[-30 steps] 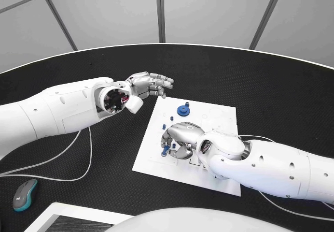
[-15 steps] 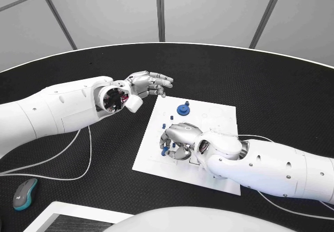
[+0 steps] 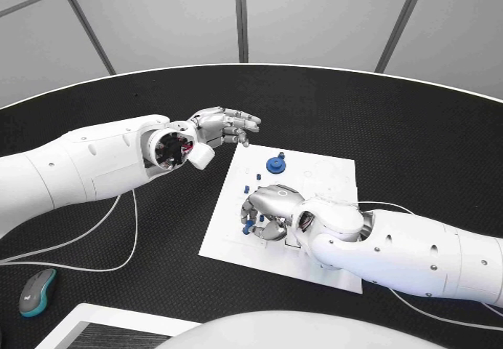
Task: Assemble the parts on the task board
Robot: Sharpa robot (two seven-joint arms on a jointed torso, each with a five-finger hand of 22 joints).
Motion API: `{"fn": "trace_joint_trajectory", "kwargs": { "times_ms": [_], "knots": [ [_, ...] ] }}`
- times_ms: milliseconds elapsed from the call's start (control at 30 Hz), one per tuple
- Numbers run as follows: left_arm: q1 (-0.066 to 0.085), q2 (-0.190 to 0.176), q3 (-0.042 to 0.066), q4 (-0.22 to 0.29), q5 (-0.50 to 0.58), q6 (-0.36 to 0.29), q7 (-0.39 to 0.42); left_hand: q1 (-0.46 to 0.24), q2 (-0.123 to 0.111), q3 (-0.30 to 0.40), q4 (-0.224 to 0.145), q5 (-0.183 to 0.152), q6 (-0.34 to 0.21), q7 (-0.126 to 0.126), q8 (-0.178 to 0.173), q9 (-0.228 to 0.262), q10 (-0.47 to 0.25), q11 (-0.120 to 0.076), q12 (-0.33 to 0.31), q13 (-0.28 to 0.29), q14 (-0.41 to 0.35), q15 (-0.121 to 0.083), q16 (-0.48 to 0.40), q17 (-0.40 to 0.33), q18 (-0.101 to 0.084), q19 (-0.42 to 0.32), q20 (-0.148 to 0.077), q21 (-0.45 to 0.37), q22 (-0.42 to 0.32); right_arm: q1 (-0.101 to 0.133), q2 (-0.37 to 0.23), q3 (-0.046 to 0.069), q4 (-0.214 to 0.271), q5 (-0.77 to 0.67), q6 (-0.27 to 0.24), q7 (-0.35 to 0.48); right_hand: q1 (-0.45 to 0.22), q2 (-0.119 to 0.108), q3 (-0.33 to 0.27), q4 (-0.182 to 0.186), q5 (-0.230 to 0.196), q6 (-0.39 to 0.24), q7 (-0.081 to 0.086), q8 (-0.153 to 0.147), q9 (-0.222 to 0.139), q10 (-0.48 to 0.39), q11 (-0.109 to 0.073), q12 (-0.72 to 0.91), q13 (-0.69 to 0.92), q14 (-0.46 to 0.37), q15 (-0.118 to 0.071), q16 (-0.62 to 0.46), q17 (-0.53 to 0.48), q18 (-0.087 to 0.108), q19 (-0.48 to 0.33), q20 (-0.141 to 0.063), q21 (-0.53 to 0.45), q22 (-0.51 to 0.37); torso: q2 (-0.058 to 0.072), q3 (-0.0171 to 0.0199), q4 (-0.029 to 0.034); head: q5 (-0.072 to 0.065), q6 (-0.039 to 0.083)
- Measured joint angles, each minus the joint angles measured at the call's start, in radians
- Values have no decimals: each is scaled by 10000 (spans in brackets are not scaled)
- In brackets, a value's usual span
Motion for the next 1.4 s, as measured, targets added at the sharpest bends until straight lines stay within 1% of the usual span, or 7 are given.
{"fn": "trace_joint_trajectory", "kwargs": {
  "times_ms": [400, 700, 967, 1133, 1233, 1300, 1400],
  "knots": [
    [0, 10, 0, 2, 0, 3, -10, 0, 0, 0, 0, 0, 0, 0, 0, 0, 0, 0, 0, 1, 0, 0, 0, 1, 1, 0, 0, 0, 1, 0, 82, 0, -19, -44, 115, -10, -26, -7, -29, -28, 0, -36, 40, -4, 21, -8, 9, -123, 2, 0, 0, 0, -104, 0, 0, 0, -91, -112, 5, -4, -3, -8, -35],
    [0, 11, 0, 0, 0, -1, -14, 0, 0, 0, 0, 0, 0, 0, 0, 0, 0, 0, 0, 2, 0, 0, 0, 1, 1, 0, 0, 0, 1, 0, 141, -11, -86, -47, 133, 179, -513, -252, -237, 46, 124, -360, 211, -146, 17, -478, 168, -591, -89, 36, 36, 0, -137, -1, -39, 39, -152, -168, -1, -10, -2, 2, -63],
    [0, 4, 0, -7, 0, 2, -26, 0, 0, 1, 0, 0, 0, 0, 0, 0, 0, 0, 0, 2, 0, 0, 0, 2, 1, 0, 0, 0, 2, 1, 128, -16, -115, -47, 83, 272, -674, -434, -297, 101, 127, -845, 374, -465, -126, -1574, 495, -1107, -312, 35, 322, -218, -417, 0, -306, 306, -779, -723, -12, 1, -8, 14, -70],
    [0, 4, 0, -12, 0, 7, -42, 0, 0, 1, -1, 0, 0, 0, 0, 0, 0, 0, 0, 2, 0, 0, 0, 2, 1, 0, 0, 0, 2, 1, 99, -17, -111, -47, -24, 346, -719, -494, -401, 72, 127, -985, 439, -590, -167, -1995, 586, -1160, -440, 3, 355, -451, -747, -1, -420, 420, -1225, -1141, -12, 6, -11, 15, -71],
    [0, 3, 0, -13, 0, 10, -54, 0, 0, 1, -1, 0, -4, 4, 0, 0, 0, 0, 0, 2, 0, 0, 0, 1, 1, 0, 0, -3, 1, 1, 58, -17, -75, -47, -108, 416, -752, -642, -576, 45, 127, -1384, 395, -810, -264, -2299, 589, -1160, -532, 39, 391, -546, -899, 0, -546, 436, -1551, -1438, -10, 8, -11, 8, -71],
    [0, 8, 0, -19, 0, 8, -62, 0, 0, 1, -1, 0, -37, 37, 0, 0, 0, 0, 0, 2, 0, 0, 0, -11, 0, 0, 0, -40, -14, 2, -26, -17, 21, -47, -227, 496, -811, -720, -838, 62, 199, -1815, 113, -1074, -363, -2583, 606, -1160, -604, 39, 391, -622, -996, 161, -709, 449, -1957, -1818, -7, 8, -7, -4, -63],
    [0, 7, 0, -18, 0, 8, -68, 0, 0, 1, -1, 0, -37, 37, 0, 0, 0, 0, 0, 3, 0, 0, 0, -11, 1, 0, 0, -40, -13, 2, -187, -17, 207, -48, -377, 571, -660, -569, -2243, 228, 278, -2176, -69, -1283, -436, -3266, 733, -1017, -708, -119, 547, -714, -1188, 278, -882, 558, -2710, -2500, -3, 6, 9, -21, -56]
  ]
}}
